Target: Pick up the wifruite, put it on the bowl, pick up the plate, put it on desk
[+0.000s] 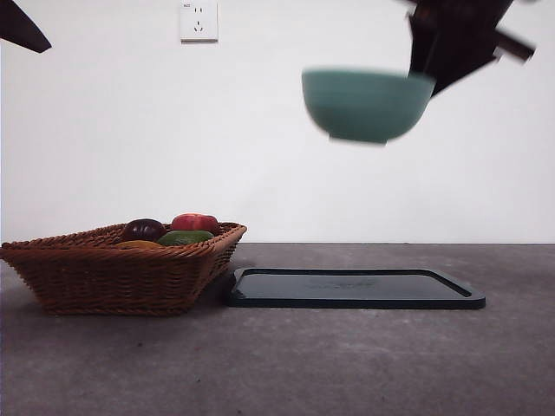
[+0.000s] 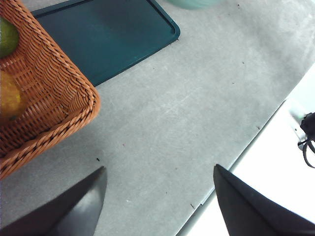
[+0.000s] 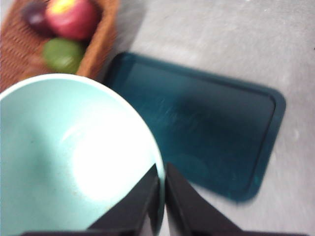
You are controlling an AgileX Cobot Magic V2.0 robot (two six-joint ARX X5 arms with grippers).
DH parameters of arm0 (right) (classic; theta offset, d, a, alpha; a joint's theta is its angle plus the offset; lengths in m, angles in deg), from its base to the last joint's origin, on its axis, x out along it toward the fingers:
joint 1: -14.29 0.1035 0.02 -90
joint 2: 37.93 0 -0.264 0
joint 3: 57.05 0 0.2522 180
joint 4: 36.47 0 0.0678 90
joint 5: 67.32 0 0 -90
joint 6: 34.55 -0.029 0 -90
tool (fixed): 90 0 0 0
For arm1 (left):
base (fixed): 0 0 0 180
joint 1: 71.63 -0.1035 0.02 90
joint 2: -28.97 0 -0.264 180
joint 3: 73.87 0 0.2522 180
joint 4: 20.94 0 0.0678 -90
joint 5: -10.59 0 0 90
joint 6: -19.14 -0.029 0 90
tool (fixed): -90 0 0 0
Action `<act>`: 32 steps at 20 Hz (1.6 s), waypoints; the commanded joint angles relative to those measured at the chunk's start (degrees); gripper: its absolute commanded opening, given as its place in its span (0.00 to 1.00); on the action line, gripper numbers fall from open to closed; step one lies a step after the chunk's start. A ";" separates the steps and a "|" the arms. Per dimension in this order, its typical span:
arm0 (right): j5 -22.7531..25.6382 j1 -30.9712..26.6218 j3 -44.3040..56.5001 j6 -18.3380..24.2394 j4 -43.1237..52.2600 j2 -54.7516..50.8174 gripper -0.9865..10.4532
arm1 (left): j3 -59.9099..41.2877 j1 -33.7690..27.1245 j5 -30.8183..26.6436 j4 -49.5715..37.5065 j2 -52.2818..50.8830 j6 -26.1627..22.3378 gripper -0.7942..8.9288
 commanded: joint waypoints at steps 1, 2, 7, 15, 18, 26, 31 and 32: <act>1.60 1.70 -0.35 1.66 -2.58 -3.37 0.09 | 0.59 0.26 0.31 -0.57 0.33 -1.11 0.43; 2.03 2.62 0.55 1.73 -3.34 -5.22 0.09 | 0.59 0.26 0.31 -0.57 0.33 -1.11 0.43; 2.47 7.80 10.56 0.90 -0.92 -11.58 0.09 | 0.59 0.26 0.31 -0.55 0.33 -1.11 0.43; 4.04 15.30 28.33 -5.53 14.97 -11.78 0.09 | 0.59 0.26 0.31 -0.55 0.33 -1.11 0.43; 6.54 17.07 32.76 -7.04 18.36 -11.65 0.09 | 0.59 0.26 0.31 -0.55 0.33 -1.09 0.43; 7.34 19.43 35.30 -8.37 24.11 -4.66 0.09 | 0.59 0.26 0.33 -0.50 0.33 -1.09 0.43; 8.41 19.58 35.30 -8.41 25.24 -2.03 0.09 | 0.59 0.26 0.33 -0.44 0.33 -1.09 0.43; 8.39 19.61 35.30 -8.41 25.24 -2.03 0.09 | 0.59 0.26 0.33 -0.46 0.33 -1.11 0.43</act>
